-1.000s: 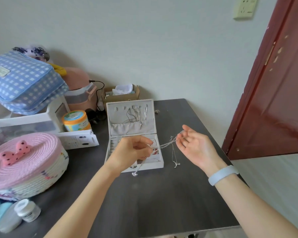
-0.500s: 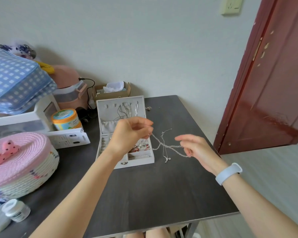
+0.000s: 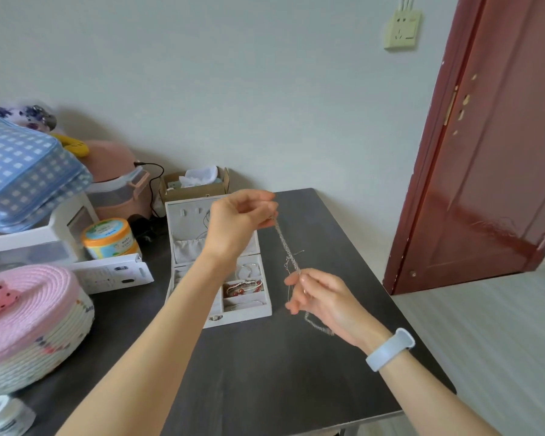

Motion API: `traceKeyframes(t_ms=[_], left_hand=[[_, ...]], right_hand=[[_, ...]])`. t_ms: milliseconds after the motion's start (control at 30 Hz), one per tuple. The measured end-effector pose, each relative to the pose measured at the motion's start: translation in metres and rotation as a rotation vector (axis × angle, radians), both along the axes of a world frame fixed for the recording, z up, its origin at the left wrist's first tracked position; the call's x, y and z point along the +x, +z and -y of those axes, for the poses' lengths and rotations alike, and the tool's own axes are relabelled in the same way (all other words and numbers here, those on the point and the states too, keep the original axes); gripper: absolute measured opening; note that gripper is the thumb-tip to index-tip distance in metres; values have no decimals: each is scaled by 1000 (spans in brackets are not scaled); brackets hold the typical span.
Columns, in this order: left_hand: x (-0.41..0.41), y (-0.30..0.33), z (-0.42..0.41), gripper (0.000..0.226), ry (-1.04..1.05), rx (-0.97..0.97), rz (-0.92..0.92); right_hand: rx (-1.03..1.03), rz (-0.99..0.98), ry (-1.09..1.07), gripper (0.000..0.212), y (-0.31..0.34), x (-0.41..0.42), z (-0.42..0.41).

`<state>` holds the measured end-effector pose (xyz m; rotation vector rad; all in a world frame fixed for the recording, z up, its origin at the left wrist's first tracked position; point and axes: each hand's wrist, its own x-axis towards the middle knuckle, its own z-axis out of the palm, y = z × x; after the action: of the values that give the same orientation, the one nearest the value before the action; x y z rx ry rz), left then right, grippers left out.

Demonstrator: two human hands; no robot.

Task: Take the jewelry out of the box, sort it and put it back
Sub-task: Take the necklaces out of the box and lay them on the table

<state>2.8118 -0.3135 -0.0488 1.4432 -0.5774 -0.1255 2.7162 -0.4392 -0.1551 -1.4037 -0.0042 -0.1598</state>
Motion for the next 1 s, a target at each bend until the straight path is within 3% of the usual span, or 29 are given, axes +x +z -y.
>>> traceKeyframes(t_ms=[267,367,467,633,833,900,1000], left_hand=[[17,-58,-8,18,240,25,-141],[28,-72,-8,15,171,183,-112],[41,-81,2,15,92,397,-47],[68,-81,36,16,75,432,-27],[64,-80,62,16,-183,370,-78],[59,-85,64,17,-219,355,-83],[56,-88,67,16,-227,315,-99]], right_hand=[[-153,-140,-319,17,-21,-11,51],[-272,-227,-452,21,-34,-10,75],[-522,-306,-539,26,-49,-5,88],[-806,-373,-538,20,-73,5,92],[-1088,-443,-543,19,-66,29,104],[-1102,-396,-479,20,-61,35,105],[-876,-311,-220,40,-54,46,97]])
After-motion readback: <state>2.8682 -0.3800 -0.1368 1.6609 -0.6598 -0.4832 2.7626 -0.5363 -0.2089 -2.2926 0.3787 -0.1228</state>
